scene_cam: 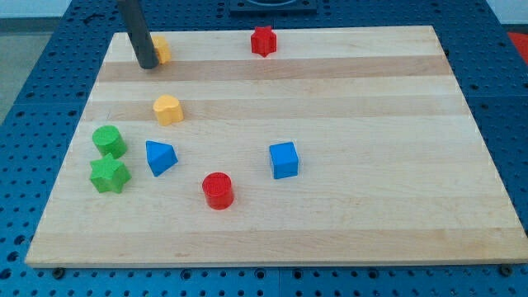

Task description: Slide the yellow hexagon left a bit

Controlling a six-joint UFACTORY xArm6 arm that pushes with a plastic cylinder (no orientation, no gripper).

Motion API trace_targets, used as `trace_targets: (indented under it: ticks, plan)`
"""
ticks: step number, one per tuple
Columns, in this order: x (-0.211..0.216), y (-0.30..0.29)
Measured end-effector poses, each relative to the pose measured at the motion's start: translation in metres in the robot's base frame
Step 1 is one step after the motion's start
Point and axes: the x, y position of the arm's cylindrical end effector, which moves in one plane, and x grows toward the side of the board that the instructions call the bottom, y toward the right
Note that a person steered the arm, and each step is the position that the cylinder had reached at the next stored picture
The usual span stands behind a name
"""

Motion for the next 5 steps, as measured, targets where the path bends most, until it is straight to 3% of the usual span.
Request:
trace_targets:
  ticks: [5]
  plan:
    - [-0.003,0.032]
